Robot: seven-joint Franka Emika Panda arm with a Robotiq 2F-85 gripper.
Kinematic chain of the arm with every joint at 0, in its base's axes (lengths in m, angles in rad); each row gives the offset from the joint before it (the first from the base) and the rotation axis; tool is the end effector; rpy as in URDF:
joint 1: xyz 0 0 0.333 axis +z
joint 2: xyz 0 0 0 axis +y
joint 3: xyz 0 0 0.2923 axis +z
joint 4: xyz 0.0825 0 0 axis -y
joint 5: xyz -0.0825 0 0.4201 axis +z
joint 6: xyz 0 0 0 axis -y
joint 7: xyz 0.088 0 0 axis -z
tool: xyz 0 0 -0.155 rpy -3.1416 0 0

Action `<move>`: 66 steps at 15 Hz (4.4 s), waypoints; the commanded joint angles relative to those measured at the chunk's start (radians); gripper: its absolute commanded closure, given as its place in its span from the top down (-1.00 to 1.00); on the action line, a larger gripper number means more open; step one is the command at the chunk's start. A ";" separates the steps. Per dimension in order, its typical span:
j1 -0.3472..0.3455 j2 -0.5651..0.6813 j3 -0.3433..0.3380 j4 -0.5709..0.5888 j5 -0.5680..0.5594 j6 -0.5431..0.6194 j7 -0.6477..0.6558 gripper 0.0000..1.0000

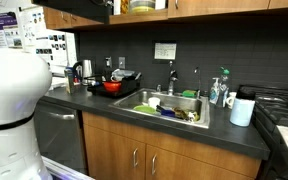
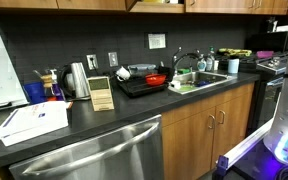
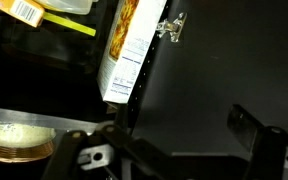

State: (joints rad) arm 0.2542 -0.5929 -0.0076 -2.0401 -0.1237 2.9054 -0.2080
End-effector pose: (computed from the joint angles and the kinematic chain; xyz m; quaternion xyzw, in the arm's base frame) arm 0.4603 0.1206 0.8248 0.7176 0.2011 0.6658 0.0360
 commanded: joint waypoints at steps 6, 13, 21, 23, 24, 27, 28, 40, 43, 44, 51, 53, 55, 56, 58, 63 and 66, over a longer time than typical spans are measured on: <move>0.106 -0.085 -0.050 -0.071 0.019 -0.052 -0.159 1.00; 0.038 -0.174 0.051 -0.165 -0.011 -0.027 -0.089 1.00; -0.040 -0.261 0.131 -0.242 -0.027 0.024 -0.017 1.00; -0.039 -0.276 0.128 -0.257 -0.026 0.026 -0.019 1.00; -0.031 -0.284 0.124 -0.264 -0.024 0.024 -0.025 1.00; -0.003 -0.321 0.108 -0.293 -0.022 0.013 -0.042 1.00; 0.012 -0.334 0.100 -0.300 -0.018 0.003 -0.049 1.00; 0.206 -0.492 0.053 -0.361 0.008 -0.138 -0.102 1.00; 0.263 -0.486 0.047 -0.354 0.019 -0.179 -0.132 1.00; 0.286 -0.483 0.045 -0.349 0.026 -0.196 -0.143 1.00; 0.376 -0.483 0.032 -0.340 0.031 -0.262 -0.188 1.00; 0.398 -0.486 0.026 -0.340 0.034 -0.276 -0.198 1.00; 0.420 -0.488 0.021 -0.340 0.036 -0.285 -0.209 1.00; 0.429 -0.487 0.021 -0.337 0.036 -0.290 -0.211 1.00; 0.452 -0.473 0.009 -0.331 0.035 -0.288 -0.225 1.00; 0.531 -0.476 -0.010 -0.328 0.038 -0.318 -0.265 1.00; 0.553 -0.484 -0.009 -0.334 0.034 -0.312 -0.261 1.00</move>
State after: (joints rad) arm 0.7827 -1.0790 -0.0114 -2.3918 -0.1175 2.6093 -0.4331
